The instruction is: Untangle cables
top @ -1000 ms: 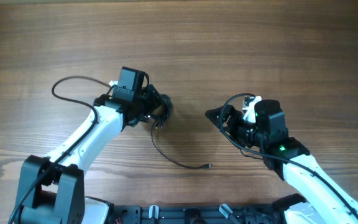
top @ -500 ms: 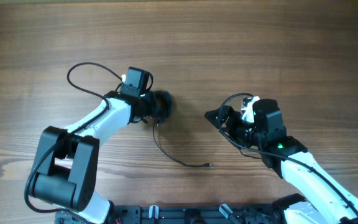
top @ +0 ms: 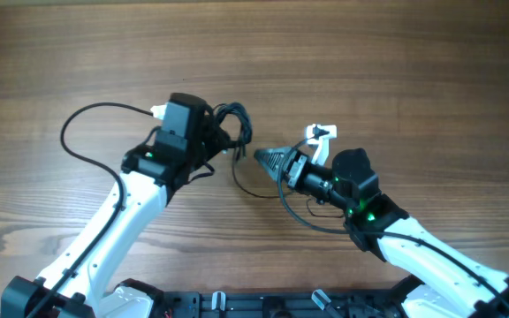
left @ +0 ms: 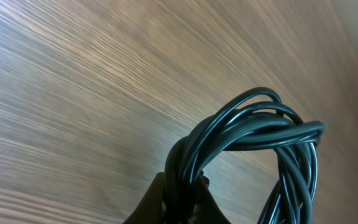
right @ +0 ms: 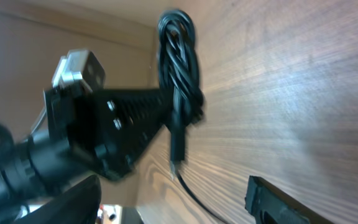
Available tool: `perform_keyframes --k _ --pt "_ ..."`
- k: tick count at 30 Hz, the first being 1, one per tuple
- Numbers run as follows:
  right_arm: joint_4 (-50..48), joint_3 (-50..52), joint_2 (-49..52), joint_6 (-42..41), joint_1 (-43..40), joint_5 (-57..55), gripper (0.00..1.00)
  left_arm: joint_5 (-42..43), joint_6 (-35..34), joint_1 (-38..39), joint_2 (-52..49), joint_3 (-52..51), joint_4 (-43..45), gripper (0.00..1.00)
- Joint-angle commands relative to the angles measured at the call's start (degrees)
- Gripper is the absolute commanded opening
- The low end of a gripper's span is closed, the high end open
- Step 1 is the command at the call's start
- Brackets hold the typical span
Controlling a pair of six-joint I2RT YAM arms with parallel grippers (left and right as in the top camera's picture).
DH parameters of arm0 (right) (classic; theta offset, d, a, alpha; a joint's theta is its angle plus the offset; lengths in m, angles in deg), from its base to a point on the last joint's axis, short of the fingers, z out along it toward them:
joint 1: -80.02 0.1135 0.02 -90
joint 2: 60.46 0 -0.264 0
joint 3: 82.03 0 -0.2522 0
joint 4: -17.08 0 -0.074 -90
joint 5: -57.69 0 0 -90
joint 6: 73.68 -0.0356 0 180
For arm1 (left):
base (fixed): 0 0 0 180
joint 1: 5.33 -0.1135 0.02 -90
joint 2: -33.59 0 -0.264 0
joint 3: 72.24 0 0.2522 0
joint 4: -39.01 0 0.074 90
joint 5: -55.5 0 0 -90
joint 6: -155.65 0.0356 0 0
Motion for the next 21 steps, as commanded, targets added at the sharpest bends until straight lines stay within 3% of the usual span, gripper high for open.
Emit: perform_keyframes --k 1,6,8,10,13,17,19,21 --pt "-3.96 -0.68 4.44 -6.23 0.37 -0.42 0.72 0.59 -6.69 3.13 1.11 0.63 0.15 0.04" --pt "-9.40 -0.68 8.41 -8.96 0.57 3.58 0.52 0.59 -10.97 4.98 1.11 0.63 1.20 0.04" --pt "-10.62 -0.68 8.44 -9.46 0.96 3.80 0.38 0.59 -10.97 5.84 1.11 0.63 1.81 0.04" --pt "-10.56 -0.68 8.44 -10.25 1.44 3.76 0.34 0.61 -10.97 6.29 1.11 0.63 2.01 0.04" --pt "-10.60 -0.68 8.44 -10.69 1.46 4.00 0.04 0.35 -10.86 6.27 1.11 0.63 2.01 0.04" --pt "-10.82 -0.68 8.44 -10.69 1.40 8.02 0.05 -9.97 0.15 6.23 1.11 0.61 2.08 0.04" --pt "-13.16 -0.68 8.41 -10.75 1.20 10.69 0.04 -10.56 8.90 6.23 1.11 0.59 2.78 0.04" --pt "-14.86 -0.68 8.41 -16.04 0.11 10.82 0.04 -7.50 15.50 6.47 1.11 0.59 2.89 0.04"
